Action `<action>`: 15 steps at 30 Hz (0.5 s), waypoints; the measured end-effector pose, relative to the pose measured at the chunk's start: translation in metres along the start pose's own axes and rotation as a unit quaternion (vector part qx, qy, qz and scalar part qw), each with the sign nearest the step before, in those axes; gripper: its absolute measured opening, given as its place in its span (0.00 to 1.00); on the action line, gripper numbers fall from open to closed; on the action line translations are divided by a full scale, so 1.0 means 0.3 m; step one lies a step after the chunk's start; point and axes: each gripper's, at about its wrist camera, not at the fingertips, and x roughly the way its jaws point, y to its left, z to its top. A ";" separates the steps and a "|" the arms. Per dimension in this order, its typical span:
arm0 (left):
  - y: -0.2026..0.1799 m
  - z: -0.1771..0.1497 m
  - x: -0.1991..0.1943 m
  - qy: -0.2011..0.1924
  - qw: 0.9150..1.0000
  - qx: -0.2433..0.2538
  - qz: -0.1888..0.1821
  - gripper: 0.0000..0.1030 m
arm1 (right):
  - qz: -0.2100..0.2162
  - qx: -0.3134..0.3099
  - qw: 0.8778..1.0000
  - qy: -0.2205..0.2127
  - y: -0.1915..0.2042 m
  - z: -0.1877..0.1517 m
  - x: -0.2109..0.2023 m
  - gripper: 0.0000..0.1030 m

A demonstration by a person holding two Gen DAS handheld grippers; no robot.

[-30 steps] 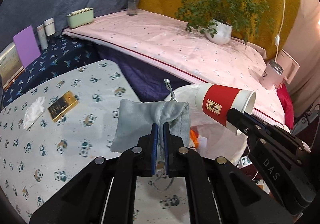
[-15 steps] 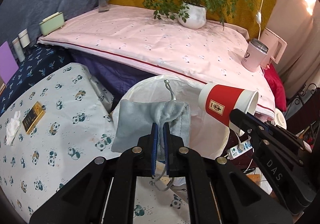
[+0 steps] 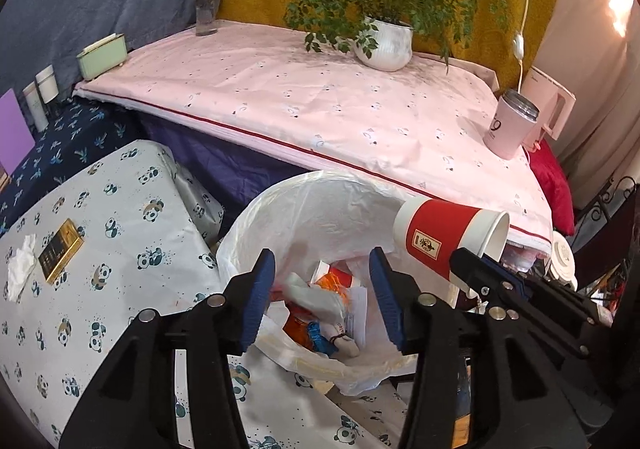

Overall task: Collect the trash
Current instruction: 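Open both tools to drop the pouch and red cup into the bin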

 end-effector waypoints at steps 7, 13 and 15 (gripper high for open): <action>0.064 -0.010 -0.005 -0.001 1.000 -0.019 0.013 0.48 | 0.007 -0.010 1.000 0.008 0.041 0.006 0.035 0.03; 0.108 -0.018 -0.015 -0.005 0.999 -0.031 0.025 0.54 | 0.009 -0.017 1.000 0.007 0.080 0.012 0.052 0.11; 0.124 -0.020 -0.019 -0.006 0.999 -0.036 0.028 0.57 | 0.010 -0.017 1.000 0.007 0.087 0.016 0.054 0.12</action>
